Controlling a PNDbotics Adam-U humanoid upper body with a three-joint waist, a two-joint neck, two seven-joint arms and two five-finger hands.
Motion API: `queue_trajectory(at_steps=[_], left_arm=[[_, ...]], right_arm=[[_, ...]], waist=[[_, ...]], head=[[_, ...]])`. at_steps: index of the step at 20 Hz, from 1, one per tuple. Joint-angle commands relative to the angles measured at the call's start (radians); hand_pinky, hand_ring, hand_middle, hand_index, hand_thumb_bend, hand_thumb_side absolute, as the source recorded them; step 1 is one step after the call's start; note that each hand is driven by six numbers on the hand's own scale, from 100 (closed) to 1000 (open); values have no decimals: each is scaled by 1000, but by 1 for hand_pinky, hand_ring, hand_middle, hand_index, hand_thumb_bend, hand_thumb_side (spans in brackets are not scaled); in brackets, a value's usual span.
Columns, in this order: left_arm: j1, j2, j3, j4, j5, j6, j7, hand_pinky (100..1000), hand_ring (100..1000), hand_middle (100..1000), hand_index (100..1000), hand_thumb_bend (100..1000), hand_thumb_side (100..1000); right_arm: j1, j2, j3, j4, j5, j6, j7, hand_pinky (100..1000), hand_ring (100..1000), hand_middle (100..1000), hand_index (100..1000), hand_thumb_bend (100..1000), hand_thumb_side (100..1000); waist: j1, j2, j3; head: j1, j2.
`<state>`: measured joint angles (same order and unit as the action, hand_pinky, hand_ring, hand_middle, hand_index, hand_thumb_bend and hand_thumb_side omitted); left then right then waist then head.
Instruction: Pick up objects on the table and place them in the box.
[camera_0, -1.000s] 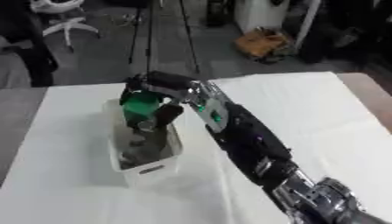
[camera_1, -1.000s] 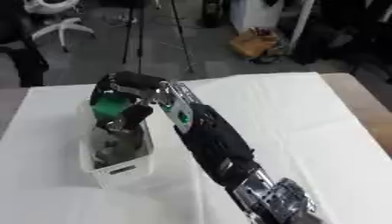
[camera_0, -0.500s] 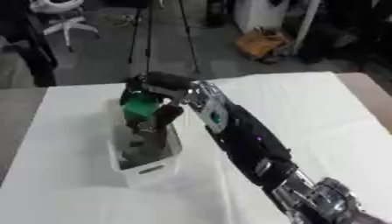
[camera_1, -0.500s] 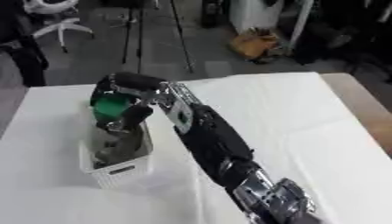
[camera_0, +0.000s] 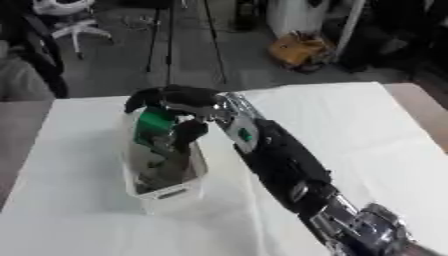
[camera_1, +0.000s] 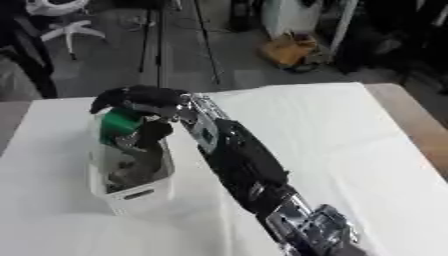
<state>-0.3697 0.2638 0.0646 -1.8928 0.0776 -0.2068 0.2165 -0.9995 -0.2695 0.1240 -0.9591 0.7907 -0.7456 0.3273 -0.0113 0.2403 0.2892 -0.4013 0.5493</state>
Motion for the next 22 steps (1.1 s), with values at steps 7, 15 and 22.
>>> queue_trajectory(at_steps=[7,15,22], left_arm=[[-9,20,5,-13,1,-1,0,432,865,906,879,495,1000],[-9,21,5,-13,1,-1,1,433,865,905,879,496,1000],[-7,21,7,-12,-1,-1,3,432,865,906,879,496,1000]], right_arm=[[-27,-3,-4,-18,39,-33,12,994,931,927,949,492,696],[-27,1,-8,-16,51,-31,7,990,927,923,950,469,685],[-17,-10,-35,-63,-7,15,-72,907,837,836,920,472,525]], waist=[[15,-51,0],[15,-54,-2],[17,-55,-8]], head=[[-4,-10],[-3,-11],[0,-11]])
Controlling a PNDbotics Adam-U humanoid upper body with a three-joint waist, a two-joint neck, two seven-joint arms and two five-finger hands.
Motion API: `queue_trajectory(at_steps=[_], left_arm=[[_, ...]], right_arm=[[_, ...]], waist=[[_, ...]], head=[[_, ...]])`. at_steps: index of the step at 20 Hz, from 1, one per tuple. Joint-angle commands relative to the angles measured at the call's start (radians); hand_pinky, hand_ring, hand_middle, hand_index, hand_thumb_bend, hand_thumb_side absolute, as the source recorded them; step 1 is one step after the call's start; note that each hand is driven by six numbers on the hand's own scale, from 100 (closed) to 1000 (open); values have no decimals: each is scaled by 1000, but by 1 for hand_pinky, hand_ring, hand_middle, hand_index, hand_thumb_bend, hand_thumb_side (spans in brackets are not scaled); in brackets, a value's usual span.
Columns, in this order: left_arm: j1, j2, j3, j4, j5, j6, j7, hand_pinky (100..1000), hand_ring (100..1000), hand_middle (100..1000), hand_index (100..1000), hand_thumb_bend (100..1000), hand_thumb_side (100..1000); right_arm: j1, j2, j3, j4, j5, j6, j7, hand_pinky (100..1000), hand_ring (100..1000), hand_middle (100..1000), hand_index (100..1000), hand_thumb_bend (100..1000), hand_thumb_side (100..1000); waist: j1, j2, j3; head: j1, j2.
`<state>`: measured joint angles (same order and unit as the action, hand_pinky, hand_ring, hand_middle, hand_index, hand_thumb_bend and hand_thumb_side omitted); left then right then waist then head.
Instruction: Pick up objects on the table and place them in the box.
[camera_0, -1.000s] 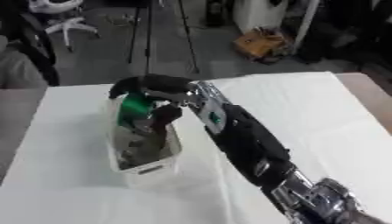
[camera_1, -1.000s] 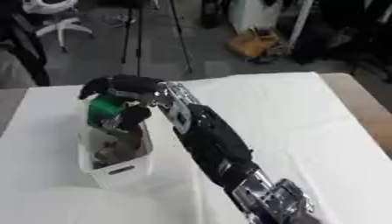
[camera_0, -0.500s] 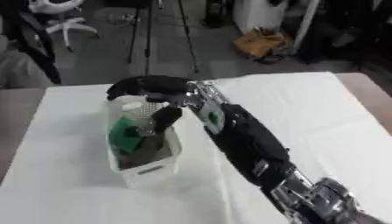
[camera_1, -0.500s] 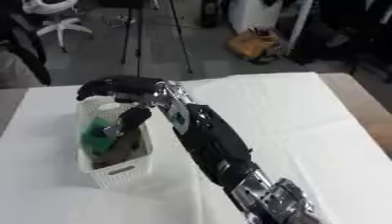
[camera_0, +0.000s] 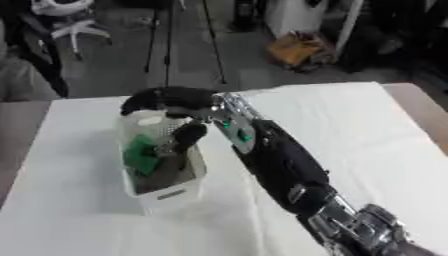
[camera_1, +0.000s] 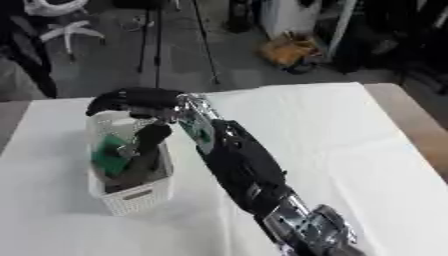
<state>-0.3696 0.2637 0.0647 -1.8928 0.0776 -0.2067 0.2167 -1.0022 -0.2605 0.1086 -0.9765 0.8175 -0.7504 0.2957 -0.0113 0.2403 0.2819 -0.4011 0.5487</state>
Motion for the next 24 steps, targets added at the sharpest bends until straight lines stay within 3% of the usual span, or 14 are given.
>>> queue_trajectory(at_steps=[1,5,6,11,12,15,16,24], left_arm=[[-7,21,7,-12,-2,-1,3,432,865,906,879,496,1000],[-7,21,8,-11,-4,0,4,432,865,906,879,497,1000],[-5,21,9,-10,-4,1,5,431,867,907,879,501,1000],[-4,24,13,-8,-12,8,5,431,867,908,880,503,1000],[-4,25,13,-8,-12,9,4,430,868,909,880,505,1000],[-4,26,14,-8,-15,13,3,430,868,909,880,505,1000],[-4,26,15,-8,-16,14,4,429,869,910,881,507,1000],[3,28,23,-5,-29,28,7,425,872,913,882,506,1000]], right_arm=[[-11,-23,-23,-62,-55,37,-64,907,837,836,920,472,525],[-2,-35,-19,-105,-106,90,-115,887,820,818,914,489,490],[3,-38,-24,-115,-113,99,-121,779,732,753,893,394,397],[46,-72,-126,-209,-185,172,-191,754,718,745,887,336,391],[53,-81,-134,-222,-202,189,-208,741,707,736,881,178,438],[67,-100,-128,-249,-251,237,-256,741,707,736,881,178,438],[73,-108,-126,-253,-266,253,-269,703,672,708,871,100,485],[211,-173,-202,-406,-389,376,-384,624,612,657,852,100,550]], waist=[[17,-55,-2],[17,-55,-3],[18,-55,-9],[17,-60,-25],[16,-61,-27],[15,-62,-29],[15,-62,-34],[18,-61,-63]], head=[[0,-10],[1,-10],[6,-10],[15,-8],[15,-8],[16,-7],[19,-7],[35,1]])
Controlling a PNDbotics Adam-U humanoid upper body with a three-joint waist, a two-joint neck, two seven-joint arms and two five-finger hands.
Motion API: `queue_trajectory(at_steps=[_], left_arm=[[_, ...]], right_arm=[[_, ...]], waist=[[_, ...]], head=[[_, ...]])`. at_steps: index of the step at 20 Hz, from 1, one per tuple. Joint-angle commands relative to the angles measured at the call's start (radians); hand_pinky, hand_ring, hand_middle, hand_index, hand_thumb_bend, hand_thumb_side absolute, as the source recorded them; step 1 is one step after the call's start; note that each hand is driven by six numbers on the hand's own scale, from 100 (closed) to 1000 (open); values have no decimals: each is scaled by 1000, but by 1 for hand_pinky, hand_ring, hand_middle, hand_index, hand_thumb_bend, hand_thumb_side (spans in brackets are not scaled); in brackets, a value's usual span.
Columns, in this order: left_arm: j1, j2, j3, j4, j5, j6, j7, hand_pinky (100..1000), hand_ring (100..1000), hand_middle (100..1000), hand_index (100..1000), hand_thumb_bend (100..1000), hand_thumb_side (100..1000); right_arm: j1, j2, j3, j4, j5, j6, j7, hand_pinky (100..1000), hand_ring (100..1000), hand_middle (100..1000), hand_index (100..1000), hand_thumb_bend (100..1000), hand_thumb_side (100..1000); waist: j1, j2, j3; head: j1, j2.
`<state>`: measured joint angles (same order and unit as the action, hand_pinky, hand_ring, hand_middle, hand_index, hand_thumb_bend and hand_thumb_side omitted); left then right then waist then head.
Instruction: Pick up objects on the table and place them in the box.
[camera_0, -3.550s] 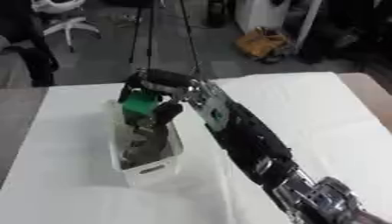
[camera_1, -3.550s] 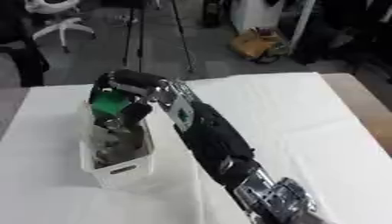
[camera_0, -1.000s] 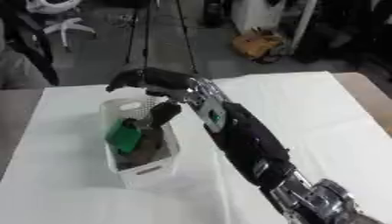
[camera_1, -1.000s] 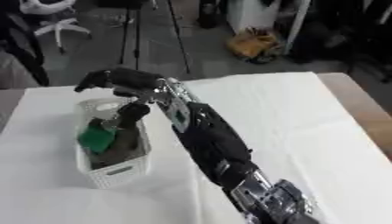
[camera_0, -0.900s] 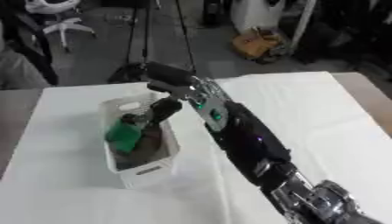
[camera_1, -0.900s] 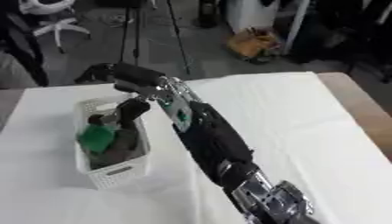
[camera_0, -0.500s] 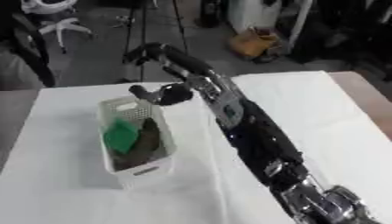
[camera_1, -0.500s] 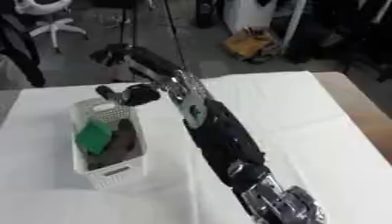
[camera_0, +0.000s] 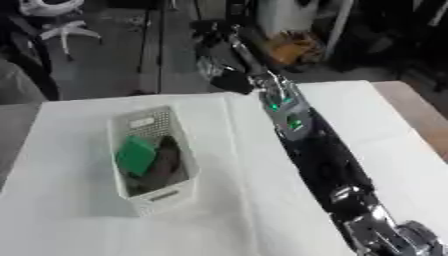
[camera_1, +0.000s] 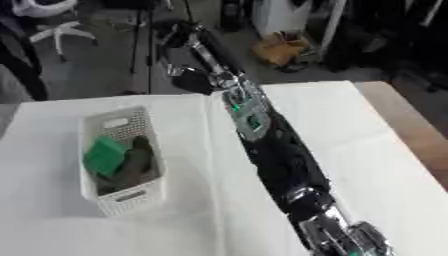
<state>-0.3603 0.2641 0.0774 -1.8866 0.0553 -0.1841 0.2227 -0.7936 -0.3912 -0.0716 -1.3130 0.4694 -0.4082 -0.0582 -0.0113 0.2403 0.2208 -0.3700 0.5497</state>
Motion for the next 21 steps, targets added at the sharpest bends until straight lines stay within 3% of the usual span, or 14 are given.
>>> queue_trajectory(at_steps=[1,5,12,17,21], left_arm=[[-6,28,10,-12,-8,6,1,425,872,913,882,506,1000],[-3,29,13,-12,-13,10,1,423,881,918,884,506,1000],[2,28,15,-11,-17,10,-1,424,891,925,886,505,1000],[9,25,14,-10,-19,3,-10,424,897,929,887,504,1000],[15,27,15,-8,-21,-1,-18,425,898,931,892,503,1000]], right_arm=[[16,-48,-26,-90,-55,48,-40,624,612,657,852,100,550],[83,-66,-49,-172,-116,108,-51,602,598,637,844,100,641],[156,-69,-71,-269,-226,141,11,609,619,653,838,100,608],[225,-47,-65,-363,-304,82,51,616,632,648,825,100,614],[261,-36,-68,-370,-370,47,82,612,627,627,798,100,646]], waist=[[18,-61,-4],[21,-59,-19],[26,-59,-28],[33,-60,-46],[36,-62,-54]], head=[[5,0],[11,6],[12,11],[13,15],[12,16]])
